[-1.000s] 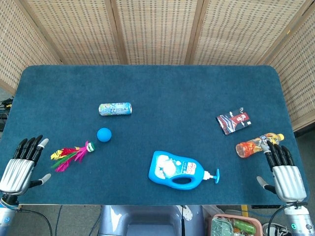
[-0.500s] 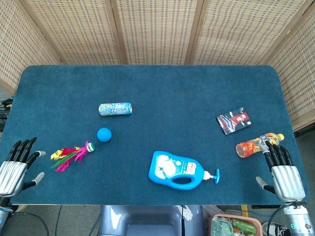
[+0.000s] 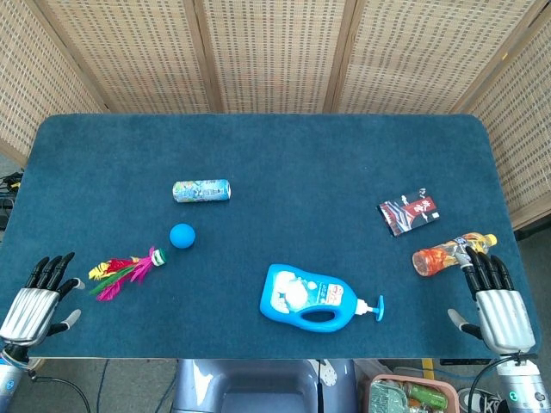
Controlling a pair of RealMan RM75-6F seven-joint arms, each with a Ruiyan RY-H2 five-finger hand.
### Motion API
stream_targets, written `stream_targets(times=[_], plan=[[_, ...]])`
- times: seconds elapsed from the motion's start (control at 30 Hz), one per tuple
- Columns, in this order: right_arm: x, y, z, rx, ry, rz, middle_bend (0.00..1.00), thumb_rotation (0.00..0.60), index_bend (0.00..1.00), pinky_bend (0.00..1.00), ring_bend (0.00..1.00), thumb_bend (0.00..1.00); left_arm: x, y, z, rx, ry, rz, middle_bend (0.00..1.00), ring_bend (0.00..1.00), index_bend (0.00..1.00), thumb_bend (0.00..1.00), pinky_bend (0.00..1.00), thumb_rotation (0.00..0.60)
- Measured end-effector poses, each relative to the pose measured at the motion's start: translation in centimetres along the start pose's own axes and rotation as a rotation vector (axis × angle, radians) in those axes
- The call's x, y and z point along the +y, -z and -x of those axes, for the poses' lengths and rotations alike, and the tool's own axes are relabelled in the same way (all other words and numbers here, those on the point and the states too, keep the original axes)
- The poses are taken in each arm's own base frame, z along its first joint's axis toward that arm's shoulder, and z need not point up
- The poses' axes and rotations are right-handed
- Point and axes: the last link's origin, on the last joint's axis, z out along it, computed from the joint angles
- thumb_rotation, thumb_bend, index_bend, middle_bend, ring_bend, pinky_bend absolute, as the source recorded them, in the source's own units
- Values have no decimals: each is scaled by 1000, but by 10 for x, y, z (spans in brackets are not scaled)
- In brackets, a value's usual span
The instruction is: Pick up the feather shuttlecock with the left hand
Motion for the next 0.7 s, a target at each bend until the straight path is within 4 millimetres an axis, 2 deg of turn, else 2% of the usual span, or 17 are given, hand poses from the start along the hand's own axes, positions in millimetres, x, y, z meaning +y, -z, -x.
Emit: stream_targets(times=[0.3,0.7], plan=[[0,0,0,0,0,-1,0,600,0,16,0,185,11,-16,16,14,-9,51,0,0,483,277,0,600],[0,1,-1,2,-7,1,0,600,0,16,0,186,4,-22,27,28,-51,50,0,0,483,278,0,600]])
